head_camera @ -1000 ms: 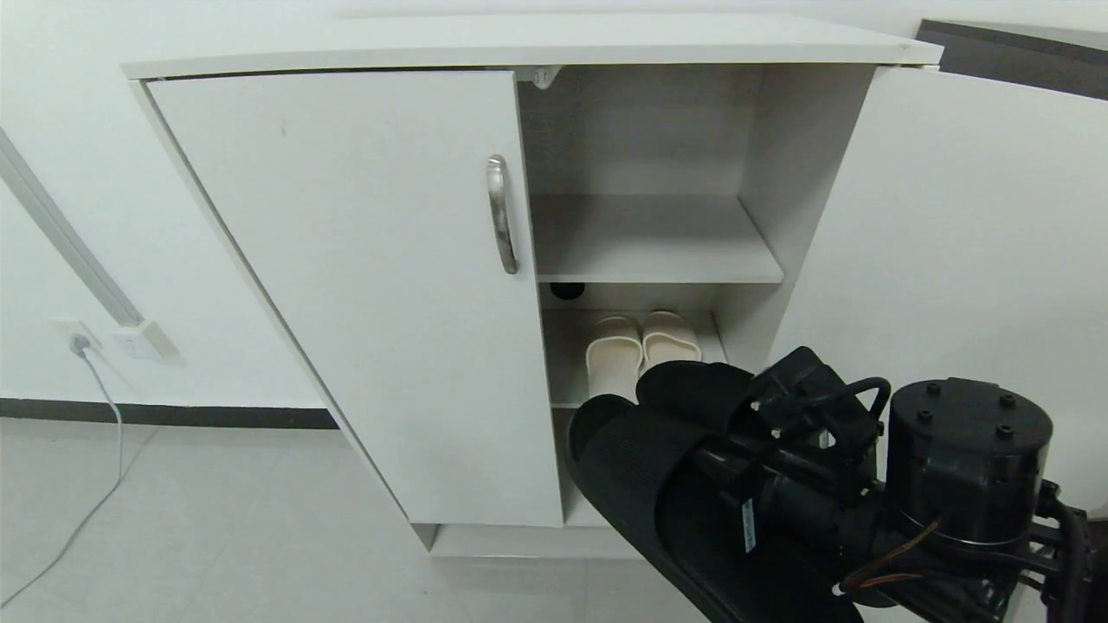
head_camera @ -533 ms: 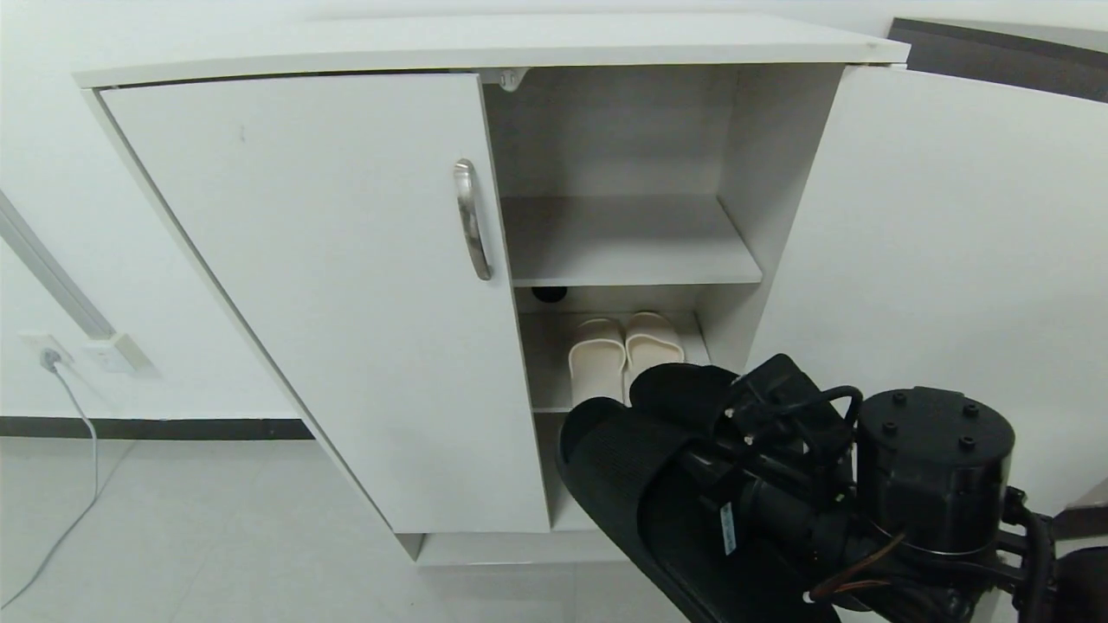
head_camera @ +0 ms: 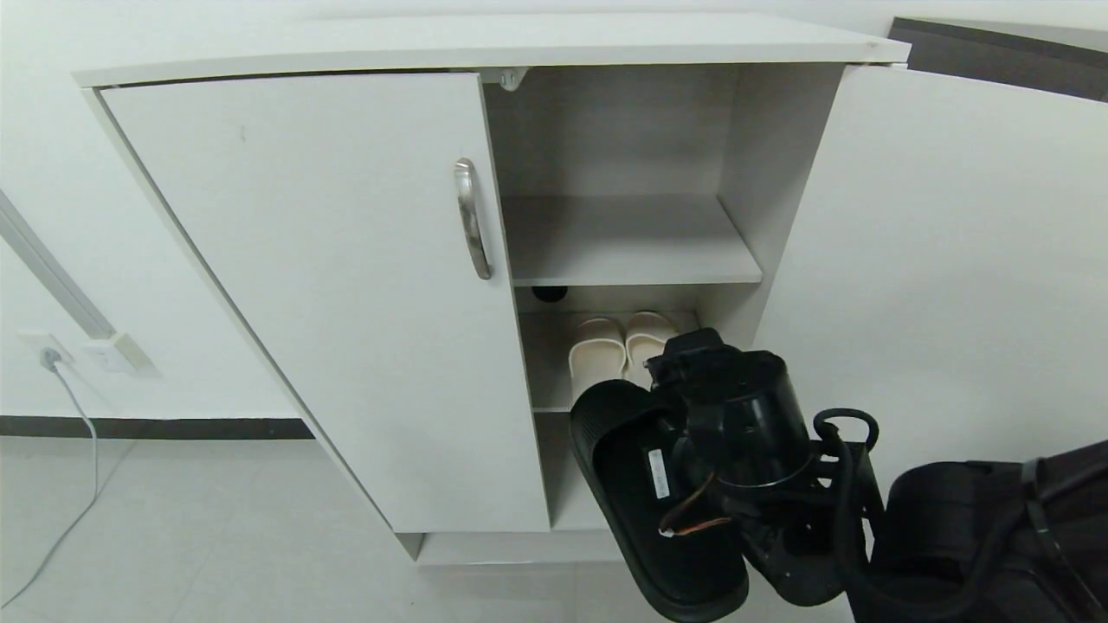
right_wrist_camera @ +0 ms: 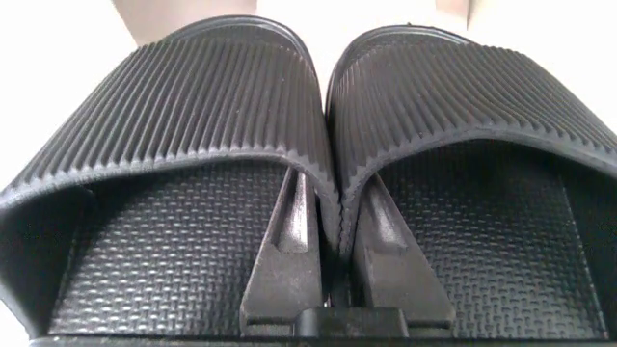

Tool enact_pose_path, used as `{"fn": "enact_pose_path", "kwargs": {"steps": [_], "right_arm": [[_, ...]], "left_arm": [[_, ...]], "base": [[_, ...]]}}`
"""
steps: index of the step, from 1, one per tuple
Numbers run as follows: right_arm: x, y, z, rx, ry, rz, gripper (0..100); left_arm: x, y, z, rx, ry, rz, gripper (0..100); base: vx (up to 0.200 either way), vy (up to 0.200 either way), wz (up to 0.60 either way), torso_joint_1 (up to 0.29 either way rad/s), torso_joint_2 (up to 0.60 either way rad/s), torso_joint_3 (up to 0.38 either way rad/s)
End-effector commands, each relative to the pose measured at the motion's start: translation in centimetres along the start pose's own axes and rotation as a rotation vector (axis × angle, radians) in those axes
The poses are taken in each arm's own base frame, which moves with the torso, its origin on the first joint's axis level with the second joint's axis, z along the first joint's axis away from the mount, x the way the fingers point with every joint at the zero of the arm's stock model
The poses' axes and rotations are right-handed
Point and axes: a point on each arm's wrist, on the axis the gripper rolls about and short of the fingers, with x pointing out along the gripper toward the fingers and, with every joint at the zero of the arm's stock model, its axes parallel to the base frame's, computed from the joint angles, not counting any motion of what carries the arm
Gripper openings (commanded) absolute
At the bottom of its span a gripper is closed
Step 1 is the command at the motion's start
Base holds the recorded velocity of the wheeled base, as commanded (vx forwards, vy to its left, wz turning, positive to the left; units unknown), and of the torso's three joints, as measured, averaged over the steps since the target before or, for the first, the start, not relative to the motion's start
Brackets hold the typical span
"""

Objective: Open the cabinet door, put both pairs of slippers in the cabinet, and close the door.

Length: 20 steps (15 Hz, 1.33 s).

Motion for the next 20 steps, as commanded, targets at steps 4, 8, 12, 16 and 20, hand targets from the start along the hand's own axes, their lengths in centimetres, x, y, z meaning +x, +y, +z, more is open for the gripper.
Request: {"fn": "enact_pose_path", "kwargs": {"steps": [4,8,12,16,20], "right_arm": [[-2.1,2.2,6.1,0.131,-0.012,-0.124,0],[-3.3,2.0,9.9,0.144,-0.034,-0.139,0],[-3.1,2.1,10.9,0.171,-0.056,-0.143,0],[-1.8,2.0,11.2,0.19,-0.112,-0.157,0],[-0.1,1.9,10.8,0.177,-0.148,-0.179,0]], "left_arm": [[0.0,0.0,0.0,-0.002,0.0,0.001,0],[0.0,0.0,0.0,-0.002,0.0,-0.001,0],[0.0,0.0,0.0,-0.002,0.0,0.001,0],[0.0,0.0,0.0,-0.002,0.0,0.001,0],[0.0,0.0,0.0,-0.002,-0.001,0.001,0]], "base": [[0.0,0.0,0.0,0.0,0.0,0.0],[0.0,0.0,0.0,0.0,0.0,0.0],[0.0,0.0,0.0,0.0,0.0,0.0],[0.0,0.0,0.0,0.0,0.0,0.0],[0.0,0.0,0.0,0.0,0.0,0.0]]}}
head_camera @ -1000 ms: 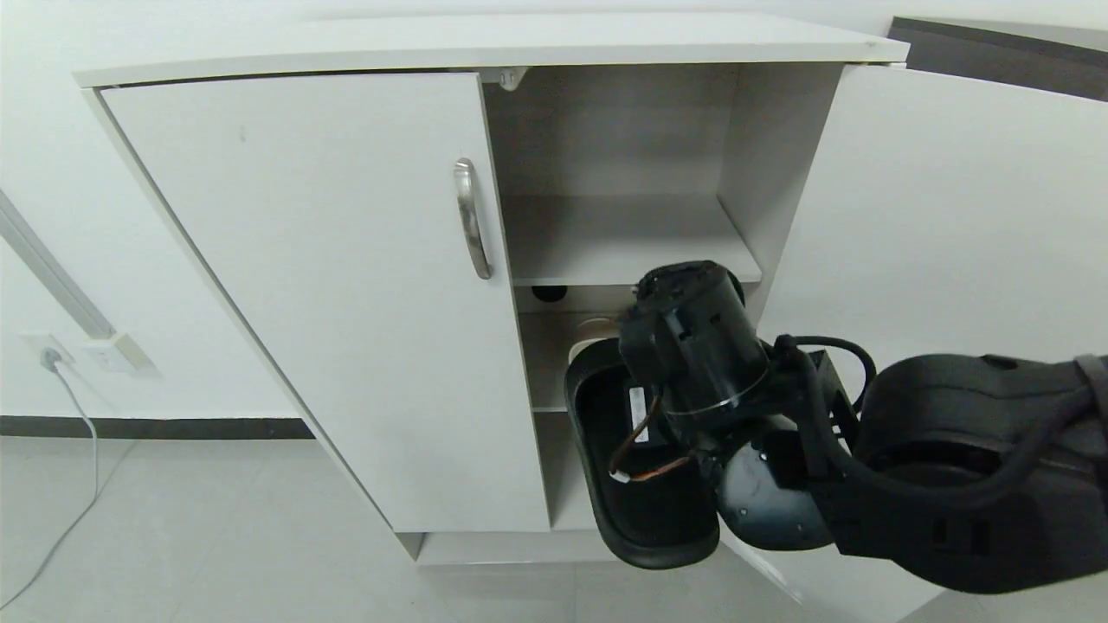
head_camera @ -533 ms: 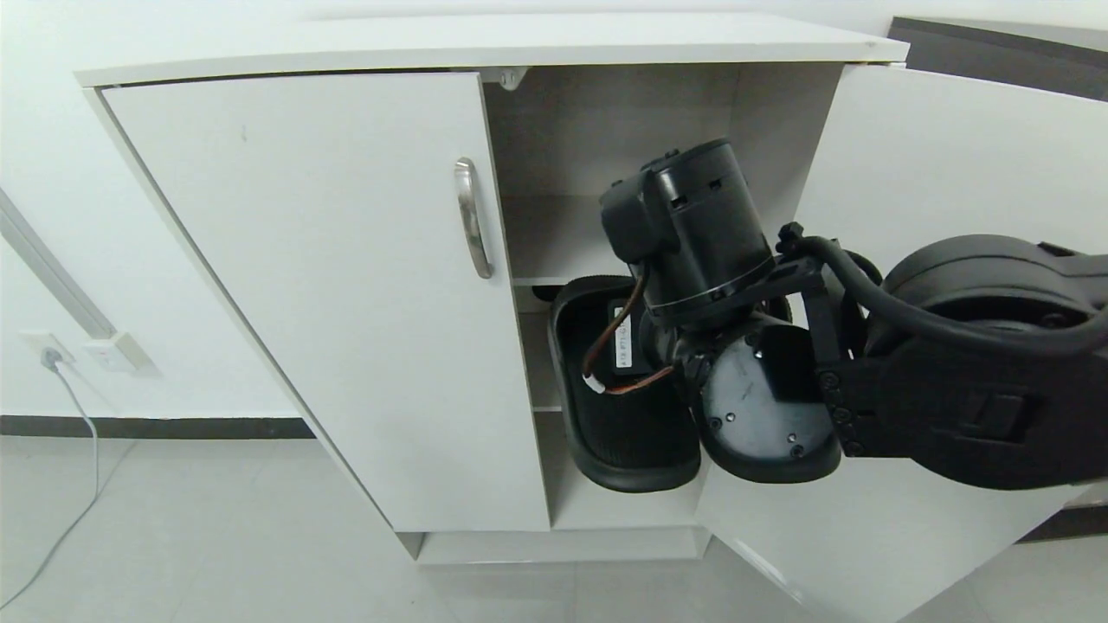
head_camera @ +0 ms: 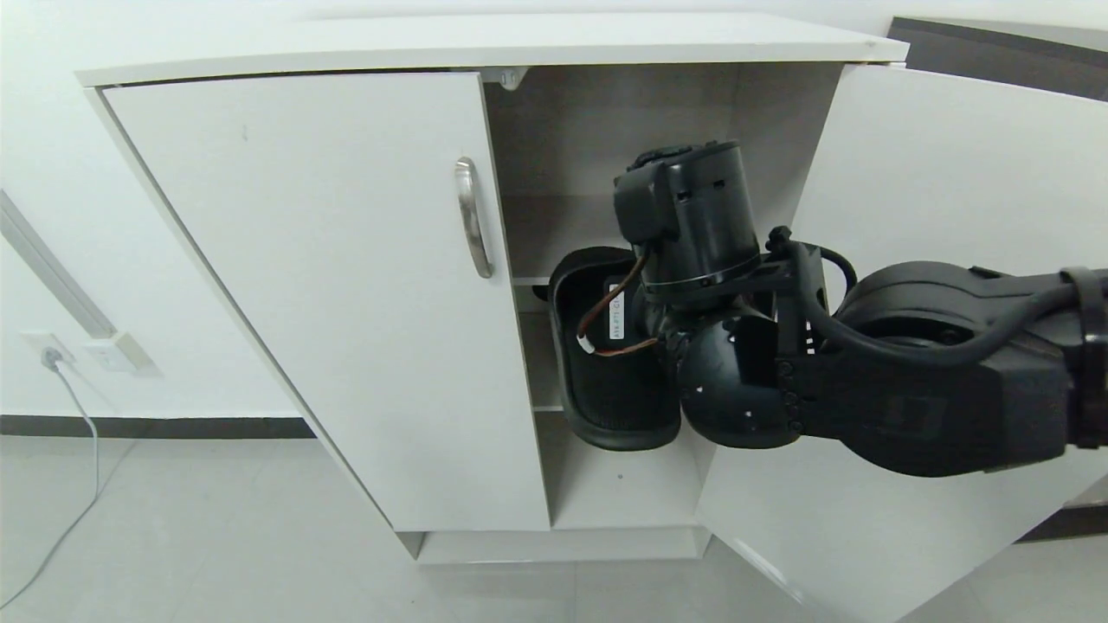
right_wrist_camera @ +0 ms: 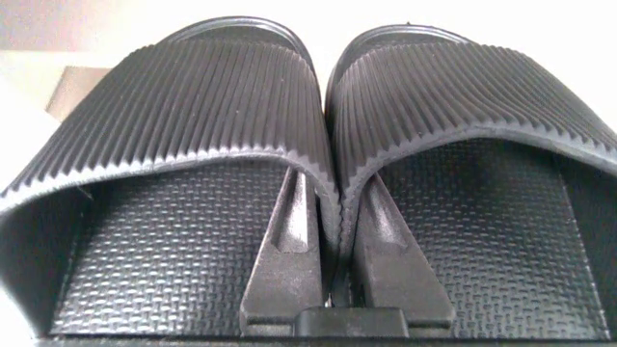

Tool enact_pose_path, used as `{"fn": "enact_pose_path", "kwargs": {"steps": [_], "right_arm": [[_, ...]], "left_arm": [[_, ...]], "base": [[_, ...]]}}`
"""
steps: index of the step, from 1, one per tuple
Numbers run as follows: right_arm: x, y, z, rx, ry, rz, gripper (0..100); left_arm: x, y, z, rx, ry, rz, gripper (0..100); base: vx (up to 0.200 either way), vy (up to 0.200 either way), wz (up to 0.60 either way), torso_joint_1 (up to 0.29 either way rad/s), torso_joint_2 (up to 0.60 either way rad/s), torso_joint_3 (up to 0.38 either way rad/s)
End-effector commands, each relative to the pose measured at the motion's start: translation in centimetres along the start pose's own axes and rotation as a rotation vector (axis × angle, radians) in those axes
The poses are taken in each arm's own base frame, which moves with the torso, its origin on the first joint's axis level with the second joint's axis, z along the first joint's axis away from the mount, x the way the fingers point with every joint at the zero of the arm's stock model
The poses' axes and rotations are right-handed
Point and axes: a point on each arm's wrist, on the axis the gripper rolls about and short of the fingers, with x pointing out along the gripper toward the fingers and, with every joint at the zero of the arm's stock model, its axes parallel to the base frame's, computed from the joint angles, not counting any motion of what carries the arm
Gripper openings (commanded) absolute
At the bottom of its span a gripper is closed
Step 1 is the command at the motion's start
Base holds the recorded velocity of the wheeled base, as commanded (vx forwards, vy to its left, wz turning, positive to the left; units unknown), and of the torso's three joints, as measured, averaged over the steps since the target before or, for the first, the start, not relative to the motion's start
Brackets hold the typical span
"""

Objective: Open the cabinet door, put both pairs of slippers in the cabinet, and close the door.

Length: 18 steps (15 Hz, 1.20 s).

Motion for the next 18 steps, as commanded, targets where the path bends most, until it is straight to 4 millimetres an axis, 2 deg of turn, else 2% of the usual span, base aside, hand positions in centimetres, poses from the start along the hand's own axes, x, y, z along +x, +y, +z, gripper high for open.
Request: {"fn": "enact_pose_path", "kwargs": {"steps": [1,10,17,18], "right_arm": [[0.95,0.1,-0.76,-0.009,-0.007,-0.011,0],[1.21,0.14,-0.78,-0.002,-0.045,0.001,0],[1.35,0.08,-0.9,-0.011,-0.042,-0.002,0],[1.35,0.08,-0.91,-0.014,-0.041,-0.001,0]], "left_arm": [[0.0,0.0,-0.01,0.0,0.001,0.002,0],[0.0,0.01,-0.01,0.0,0.0,0.003,0],[0.0,0.01,-0.01,0.0,0.001,0.002,0],[0.0,0.01,-0.01,0.0,0.0,0.003,0]], "base": [[0.0,0.0,0.0,0.0,0.0,0.0],[0.0,0.0,0.0,0.0,0.0,0.0],[0.2,0.0,0.0,0.002,0.0,0.001],[0.0,0.0,0.0,0.0,0.0,0.0]]}}
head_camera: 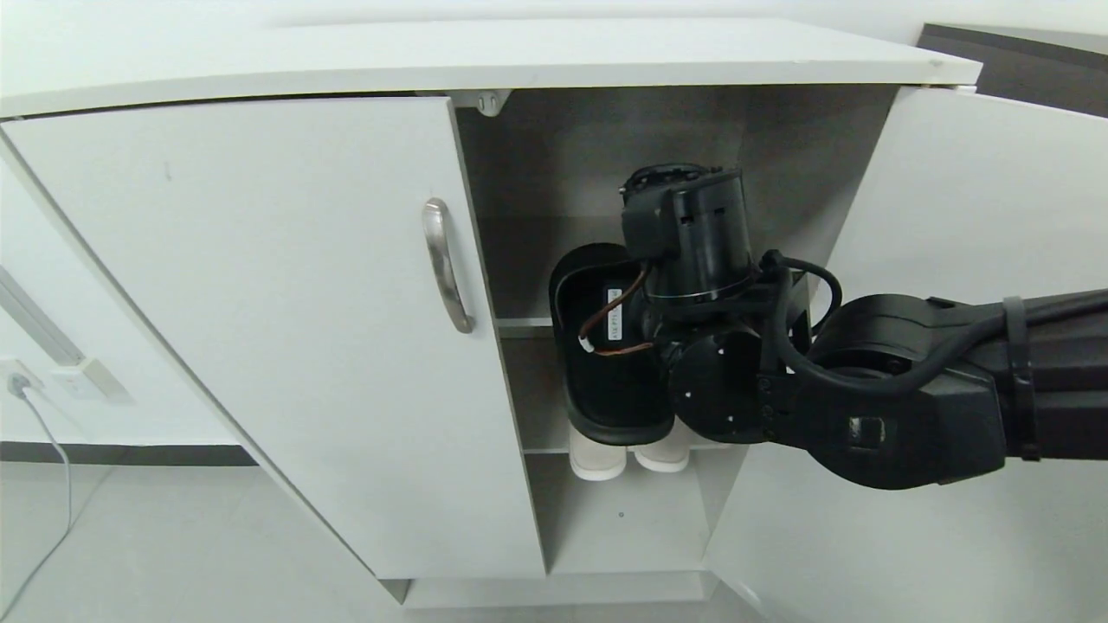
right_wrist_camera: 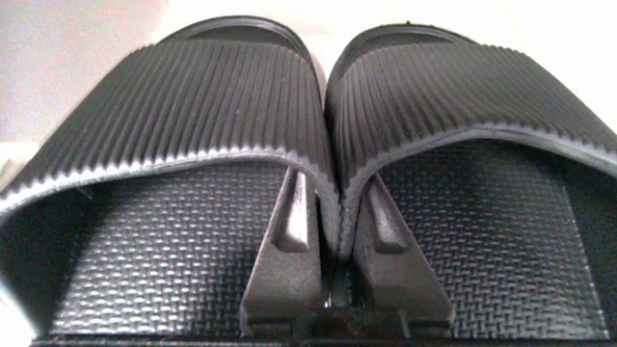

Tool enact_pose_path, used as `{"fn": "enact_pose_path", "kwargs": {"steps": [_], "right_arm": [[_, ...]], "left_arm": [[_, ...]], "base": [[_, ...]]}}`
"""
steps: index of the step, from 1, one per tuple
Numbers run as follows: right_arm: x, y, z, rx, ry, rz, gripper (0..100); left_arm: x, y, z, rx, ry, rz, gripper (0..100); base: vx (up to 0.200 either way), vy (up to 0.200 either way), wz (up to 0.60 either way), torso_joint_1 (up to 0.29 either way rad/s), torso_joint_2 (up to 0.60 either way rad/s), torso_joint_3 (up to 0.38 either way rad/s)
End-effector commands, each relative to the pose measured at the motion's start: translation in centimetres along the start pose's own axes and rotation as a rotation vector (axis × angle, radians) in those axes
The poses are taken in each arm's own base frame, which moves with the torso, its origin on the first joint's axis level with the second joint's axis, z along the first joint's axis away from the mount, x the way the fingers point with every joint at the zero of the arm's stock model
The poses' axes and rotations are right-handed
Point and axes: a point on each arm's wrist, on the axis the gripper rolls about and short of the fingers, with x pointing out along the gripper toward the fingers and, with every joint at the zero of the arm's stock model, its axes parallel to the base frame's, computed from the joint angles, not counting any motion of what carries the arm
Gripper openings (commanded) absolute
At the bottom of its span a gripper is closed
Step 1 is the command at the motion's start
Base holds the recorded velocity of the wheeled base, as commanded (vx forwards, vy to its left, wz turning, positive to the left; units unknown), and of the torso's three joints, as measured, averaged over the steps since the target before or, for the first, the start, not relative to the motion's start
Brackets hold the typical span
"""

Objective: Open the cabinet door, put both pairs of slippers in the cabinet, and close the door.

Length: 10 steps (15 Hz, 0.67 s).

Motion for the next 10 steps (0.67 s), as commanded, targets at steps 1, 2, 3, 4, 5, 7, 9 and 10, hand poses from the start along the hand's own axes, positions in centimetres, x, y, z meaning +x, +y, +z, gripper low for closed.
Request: {"fn": "enact_pose_path", "kwargs": {"steps": [1,2,3,4,5,7,9,10], "right_arm": [[0.0,0.0,0.0,-0.002,0.0,0.001,0],[0.0,0.0,0.0,-0.007,0.001,0.005,0],[0.4,0.0,-0.2,-0.011,0.007,0.015,0],[0.7,-0.1,-0.2,-0.01,0.007,0.011,0],[0.9,-0.1,-0.2,-0.011,0.007,0.008,0],[1.7,0.0,-0.2,-0.013,0.006,0.002,0],[3.2,0.6,-0.2,-0.009,-0.002,-0.015,0],[3.8,0.7,0.0,-0.006,-0.01,-0.023,0]], "left_arm": [[0.0,0.0,0.0,-0.001,0.001,0.0,0],[0.0,0.0,0.0,-0.001,0.001,0.0,0],[0.0,0.0,0.0,-0.001,0.001,0.0,0],[0.0,0.0,0.0,-0.001,0.001,0.0,0],[0.0,0.0,0.0,-0.001,0.001,0.0,0],[0.0,0.0,0.0,-0.001,0.001,0.0,0],[0.0,0.0,0.0,-0.001,0.001,0.002,0],[0.0,0.0,0.0,-0.003,0.0,0.002,0]], "base": [[0.0,0.0,0.0,0.0,0.0,0.0],[0.0,0.0,0.0,0.0,0.0,0.0],[0.0,0.0,0.0,0.0,0.0,0.0],[0.0,0.0,0.0,0.0,0.0,0.0],[0.0,0.0,0.0,0.0,0.0,0.0],[0.0,0.0,0.0,0.0,0.0,0.0],[0.0,0.0,0.0,0.0,0.0,0.0],[0.0,0.0,0.0,0.0,0.0,0.0]]}}
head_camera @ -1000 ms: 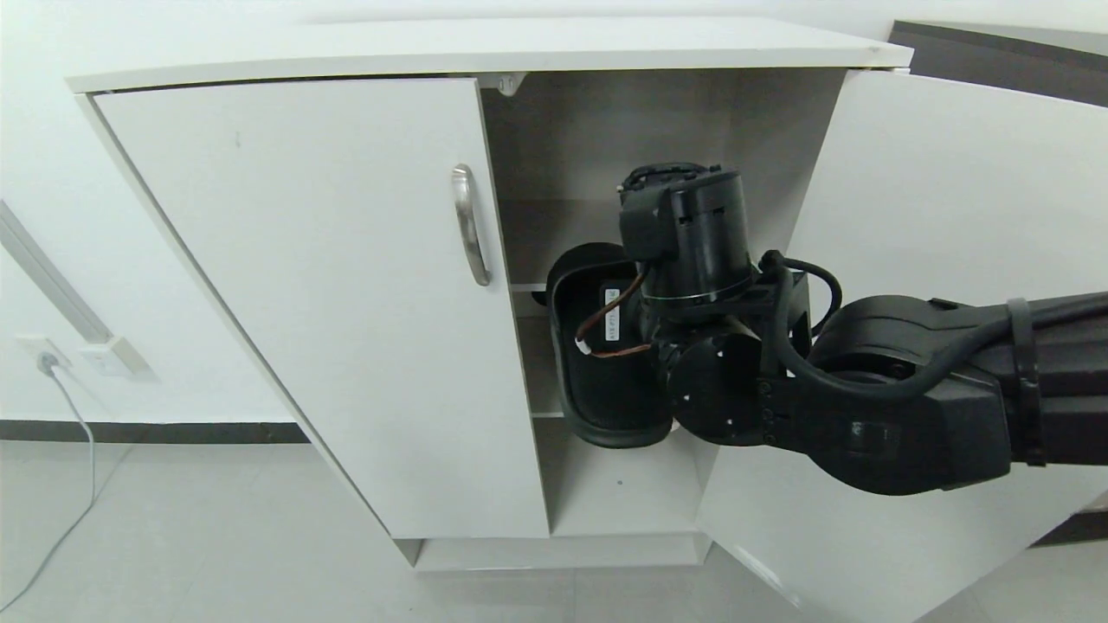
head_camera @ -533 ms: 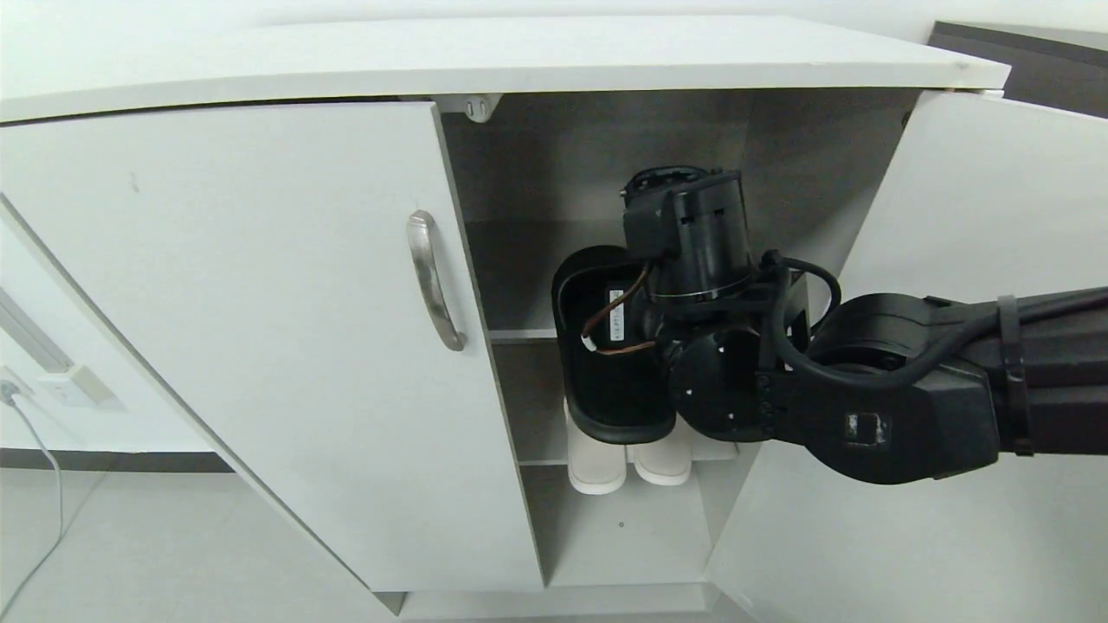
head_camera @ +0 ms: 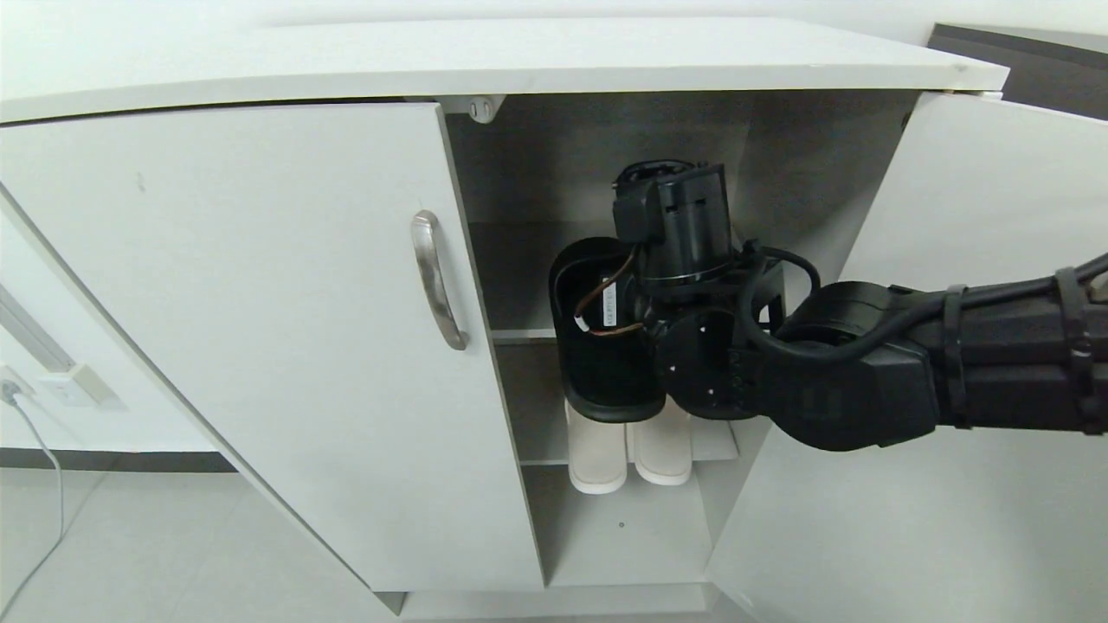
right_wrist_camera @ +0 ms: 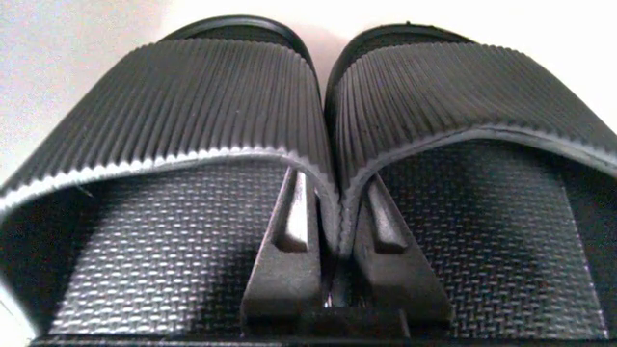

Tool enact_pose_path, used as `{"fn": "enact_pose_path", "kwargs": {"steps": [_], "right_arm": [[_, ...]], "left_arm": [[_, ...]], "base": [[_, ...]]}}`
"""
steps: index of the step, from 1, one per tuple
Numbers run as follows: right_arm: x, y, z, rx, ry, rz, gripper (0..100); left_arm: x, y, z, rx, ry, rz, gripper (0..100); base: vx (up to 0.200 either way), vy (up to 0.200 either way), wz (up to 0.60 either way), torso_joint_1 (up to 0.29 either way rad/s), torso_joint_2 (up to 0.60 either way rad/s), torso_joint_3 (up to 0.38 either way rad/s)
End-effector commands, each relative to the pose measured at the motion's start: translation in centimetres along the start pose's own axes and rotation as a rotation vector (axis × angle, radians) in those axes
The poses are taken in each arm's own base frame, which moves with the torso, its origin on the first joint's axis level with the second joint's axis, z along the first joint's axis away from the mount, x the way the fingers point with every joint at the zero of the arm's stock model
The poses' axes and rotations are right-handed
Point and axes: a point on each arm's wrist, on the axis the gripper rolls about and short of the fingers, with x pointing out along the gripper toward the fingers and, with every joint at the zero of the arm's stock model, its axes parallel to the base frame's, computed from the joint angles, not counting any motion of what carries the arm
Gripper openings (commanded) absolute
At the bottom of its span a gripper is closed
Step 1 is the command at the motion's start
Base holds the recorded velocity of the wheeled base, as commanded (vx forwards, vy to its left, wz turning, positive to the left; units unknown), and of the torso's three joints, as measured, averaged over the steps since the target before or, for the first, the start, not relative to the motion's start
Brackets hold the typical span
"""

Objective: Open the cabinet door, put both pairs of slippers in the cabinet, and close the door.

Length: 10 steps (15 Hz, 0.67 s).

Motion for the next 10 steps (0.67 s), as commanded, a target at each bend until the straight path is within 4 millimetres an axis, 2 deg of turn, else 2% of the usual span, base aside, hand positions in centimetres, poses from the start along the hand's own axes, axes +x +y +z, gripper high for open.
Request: {"fn": "enact_pose_path", "kwargs": {"steps": [1,10], "right_arm": [[1.6,0.6,-0.5,-0.008,0.0,-0.017,0],[3.7,0.4,1.5,-0.02,-0.049,-0.045,0]], "left_arm": [[0.0,0.0,0.0,-0.001,0.0,0.0,0],[0.0,0.0,0.0,-0.001,0.0,0.003,0]], "base": [[0.0,0.0,0.0,0.0,0.0,0.0],[0.0,0.0,0.0,0.0,0.0,0.0]]}}
